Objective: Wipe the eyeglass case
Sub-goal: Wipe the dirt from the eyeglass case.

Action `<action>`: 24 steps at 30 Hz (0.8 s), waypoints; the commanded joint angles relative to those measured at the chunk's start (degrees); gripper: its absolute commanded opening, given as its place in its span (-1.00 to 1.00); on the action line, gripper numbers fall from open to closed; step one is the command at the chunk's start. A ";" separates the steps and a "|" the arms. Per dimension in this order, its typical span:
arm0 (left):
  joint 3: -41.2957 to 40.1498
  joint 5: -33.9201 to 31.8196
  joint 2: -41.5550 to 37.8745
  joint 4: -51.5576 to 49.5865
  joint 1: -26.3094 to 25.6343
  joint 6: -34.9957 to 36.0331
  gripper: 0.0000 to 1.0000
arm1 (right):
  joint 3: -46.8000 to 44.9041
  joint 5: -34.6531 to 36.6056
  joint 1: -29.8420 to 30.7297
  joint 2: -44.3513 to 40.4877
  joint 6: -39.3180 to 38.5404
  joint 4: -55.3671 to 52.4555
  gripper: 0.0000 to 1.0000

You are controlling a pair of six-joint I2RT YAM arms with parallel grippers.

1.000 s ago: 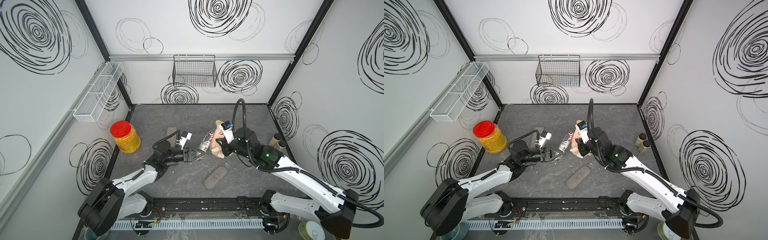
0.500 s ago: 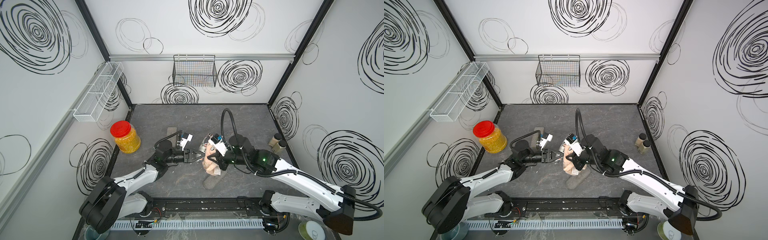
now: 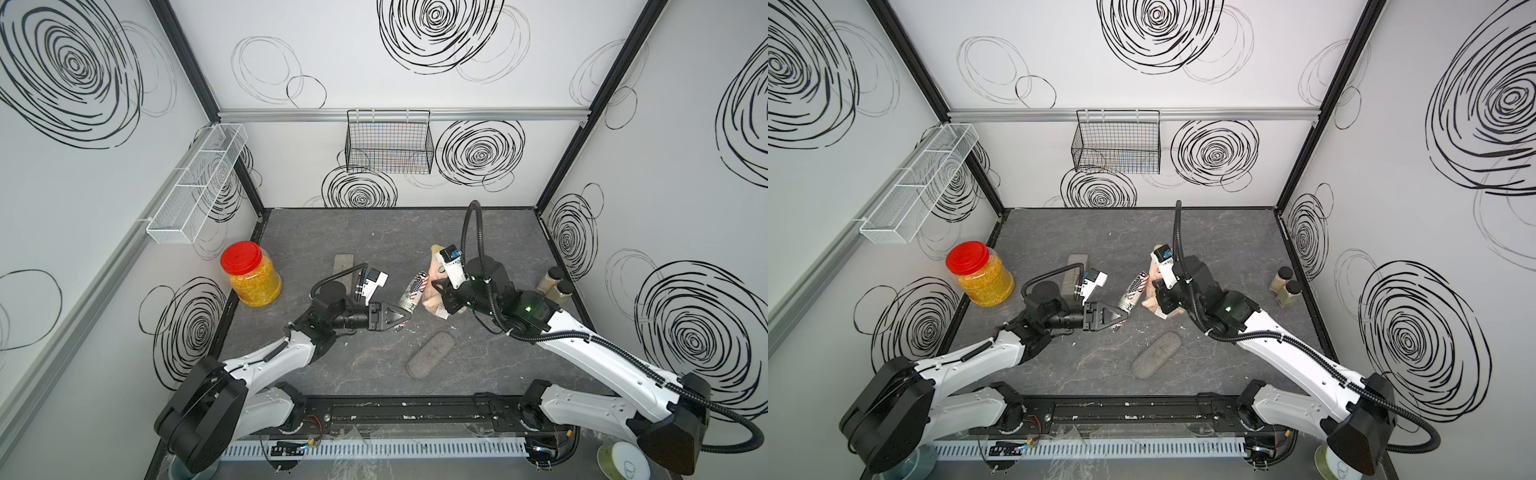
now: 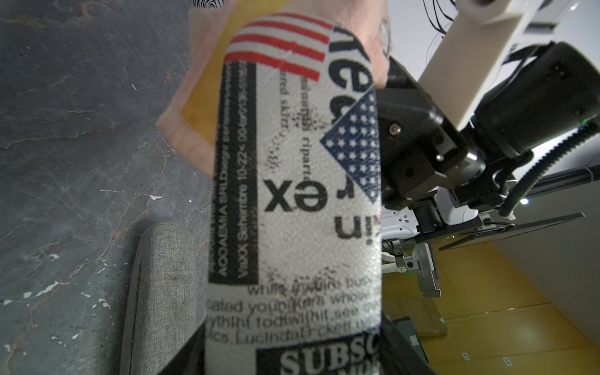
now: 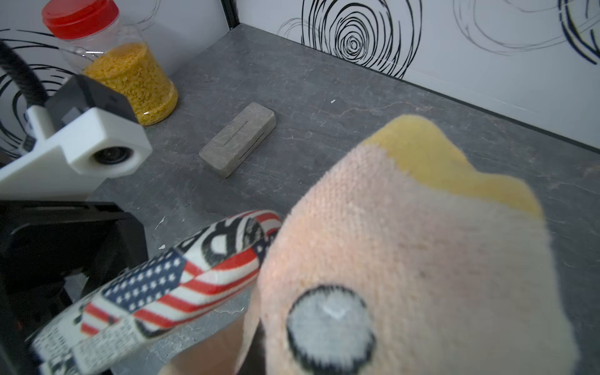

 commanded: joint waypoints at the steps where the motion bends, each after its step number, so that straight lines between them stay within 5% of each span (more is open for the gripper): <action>1: 2.89 1.98 -1.75 -3.48 -1.43 6.58 0.26 | 1.16 4.96 -1.04 0.02 0.64 3.56 -0.95; 4: 6.22 -0.82 -1.70 -17.61 -3.35 17.30 0.27 | 0.88 2.73 -4.89 -2.52 3.59 4.23 -0.95; 11: 8.59 -9.69 -2.54 -24.06 -7.27 25.69 0.24 | 0.20 -25.59 -18.71 -8.99 11.97 7.78 -0.91; 15: 7.21 -9.66 -2.73 -17.94 -7.47 23.06 0.24 | -3.83 -40.73 -21.06 -10.08 17.47 13.86 -0.91; 24: 5.33 -4.21 -3.45 -8.62 -8.15 17.86 0.22 | -10.82 -52.14 -24.20 -7.46 25.75 23.96 -0.90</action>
